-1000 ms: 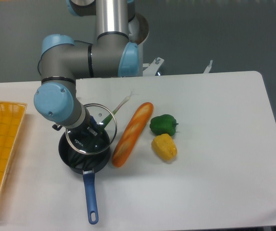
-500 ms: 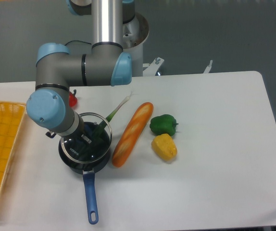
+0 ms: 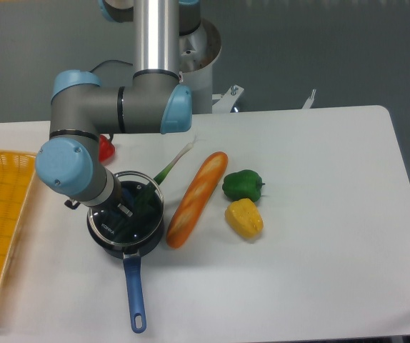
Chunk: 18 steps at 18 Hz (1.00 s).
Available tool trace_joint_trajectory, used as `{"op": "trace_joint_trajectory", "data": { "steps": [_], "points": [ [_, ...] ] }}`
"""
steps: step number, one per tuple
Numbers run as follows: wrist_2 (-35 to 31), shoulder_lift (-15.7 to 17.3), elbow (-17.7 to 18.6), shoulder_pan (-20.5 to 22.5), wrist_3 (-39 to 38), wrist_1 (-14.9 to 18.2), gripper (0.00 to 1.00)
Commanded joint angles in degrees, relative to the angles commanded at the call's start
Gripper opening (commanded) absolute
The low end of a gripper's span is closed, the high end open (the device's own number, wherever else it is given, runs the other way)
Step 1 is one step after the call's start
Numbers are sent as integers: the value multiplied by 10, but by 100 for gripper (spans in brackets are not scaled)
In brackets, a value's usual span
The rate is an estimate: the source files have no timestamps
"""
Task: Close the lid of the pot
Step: 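Lower the glass lid onto the rim of the black saucepan, then hold the lid on the saucepan and adjust its seating on the rim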
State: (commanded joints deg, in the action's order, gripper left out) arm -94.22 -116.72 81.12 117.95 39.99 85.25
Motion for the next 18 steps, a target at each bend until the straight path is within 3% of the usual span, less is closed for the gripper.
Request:
{"op": "trace_joint_trajectory", "data": {
  "steps": [18],
  "points": [
    [2, -10, -2, 0, -1, -15, 40]
  ]
}}
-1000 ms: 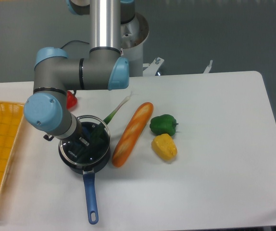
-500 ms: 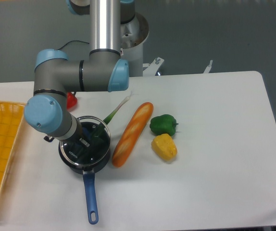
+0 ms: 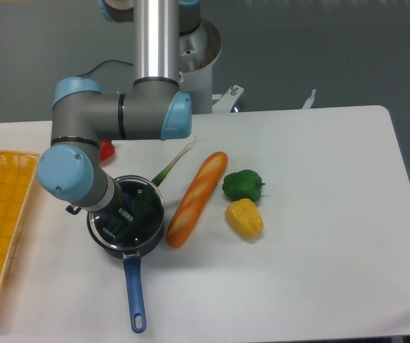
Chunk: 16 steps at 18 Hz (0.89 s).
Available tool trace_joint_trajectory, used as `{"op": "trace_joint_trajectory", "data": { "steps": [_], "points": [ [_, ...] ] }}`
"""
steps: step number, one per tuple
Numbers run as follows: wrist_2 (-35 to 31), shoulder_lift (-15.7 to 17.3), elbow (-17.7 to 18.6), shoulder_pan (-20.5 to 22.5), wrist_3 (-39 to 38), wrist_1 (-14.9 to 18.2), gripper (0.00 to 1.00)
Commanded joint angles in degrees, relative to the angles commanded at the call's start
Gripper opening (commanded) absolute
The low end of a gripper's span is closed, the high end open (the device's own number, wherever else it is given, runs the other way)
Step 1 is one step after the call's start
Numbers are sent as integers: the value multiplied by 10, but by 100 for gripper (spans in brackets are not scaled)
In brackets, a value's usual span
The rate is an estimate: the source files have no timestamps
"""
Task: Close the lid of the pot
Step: 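Hold the lid on the saucepan and adjust its seating on the rim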
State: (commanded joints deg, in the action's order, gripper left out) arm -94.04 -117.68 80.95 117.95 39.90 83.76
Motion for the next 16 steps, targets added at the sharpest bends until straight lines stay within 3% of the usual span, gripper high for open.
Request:
{"op": "trace_joint_trajectory", "data": {
  "steps": [16],
  "points": [
    [3, 8, 3, -1, 2, 1, 41]
  ]
}}
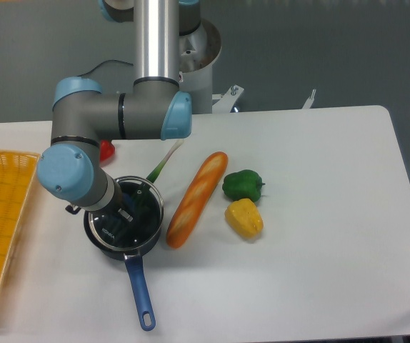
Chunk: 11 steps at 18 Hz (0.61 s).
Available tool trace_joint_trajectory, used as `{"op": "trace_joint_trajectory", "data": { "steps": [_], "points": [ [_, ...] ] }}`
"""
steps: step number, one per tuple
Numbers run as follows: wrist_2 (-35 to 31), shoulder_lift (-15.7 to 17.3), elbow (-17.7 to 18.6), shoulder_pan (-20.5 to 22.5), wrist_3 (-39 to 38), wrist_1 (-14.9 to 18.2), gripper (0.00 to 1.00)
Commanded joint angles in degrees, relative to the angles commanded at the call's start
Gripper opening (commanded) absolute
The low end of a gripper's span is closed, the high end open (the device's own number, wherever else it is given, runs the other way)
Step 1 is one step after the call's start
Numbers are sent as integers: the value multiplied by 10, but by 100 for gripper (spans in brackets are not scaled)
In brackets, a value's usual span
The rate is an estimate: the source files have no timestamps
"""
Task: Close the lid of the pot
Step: 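Hold the lid on the saucepan and adjust its seating on the rim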
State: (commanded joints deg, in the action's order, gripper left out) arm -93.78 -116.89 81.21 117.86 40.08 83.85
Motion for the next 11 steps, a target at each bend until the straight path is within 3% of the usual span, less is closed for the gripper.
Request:
{"op": "trace_joint_trajectory", "data": {
  "steps": [11],
  "points": [
    [1, -2, -2, -1, -1, -6, 41]
  ]
}}
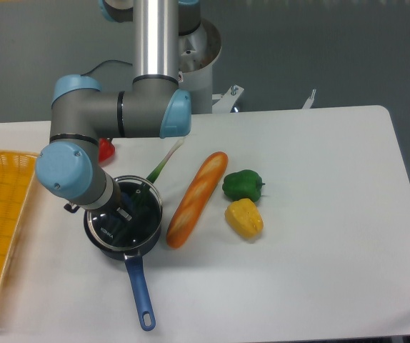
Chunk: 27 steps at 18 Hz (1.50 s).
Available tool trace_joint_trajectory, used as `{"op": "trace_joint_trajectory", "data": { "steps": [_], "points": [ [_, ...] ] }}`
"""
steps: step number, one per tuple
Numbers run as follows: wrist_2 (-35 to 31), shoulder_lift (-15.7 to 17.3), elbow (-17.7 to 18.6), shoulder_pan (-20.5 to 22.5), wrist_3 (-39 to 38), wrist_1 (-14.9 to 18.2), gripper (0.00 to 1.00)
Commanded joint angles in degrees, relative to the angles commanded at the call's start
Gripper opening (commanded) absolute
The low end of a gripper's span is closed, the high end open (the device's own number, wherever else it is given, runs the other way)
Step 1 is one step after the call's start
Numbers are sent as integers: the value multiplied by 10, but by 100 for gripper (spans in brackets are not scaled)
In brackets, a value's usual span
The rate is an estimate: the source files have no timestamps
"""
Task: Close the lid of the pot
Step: 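Hold the lid on the saucepan and adjust its seating on the rim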
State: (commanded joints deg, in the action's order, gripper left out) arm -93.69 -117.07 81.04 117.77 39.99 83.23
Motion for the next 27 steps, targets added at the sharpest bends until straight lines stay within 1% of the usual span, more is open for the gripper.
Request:
{"op": "trace_joint_trajectory", "data": {
  "steps": [7, 14, 15, 16, 17, 19, 20, 21, 27],
  "points": [
    [0, -1, 2, -2, 0, -1, 43],
    [0, -2, 3, -4, 0, -2, 46],
    [-1, -2, 3, -4, 0, -2, 47],
    [-1, -2, 3, -4, 1, -2, 52],
    [-1, -2, 3, -4, 2, -2, 55],
    [-1, -1, 3, -4, 2, -1, 58],
    [-1, -1, 3, -4, 3, -1, 61],
    [-1, -1, 3, -4, 4, -1, 67],
    [0, 1, 3, -4, 6, -1, 69]
  ]
}}
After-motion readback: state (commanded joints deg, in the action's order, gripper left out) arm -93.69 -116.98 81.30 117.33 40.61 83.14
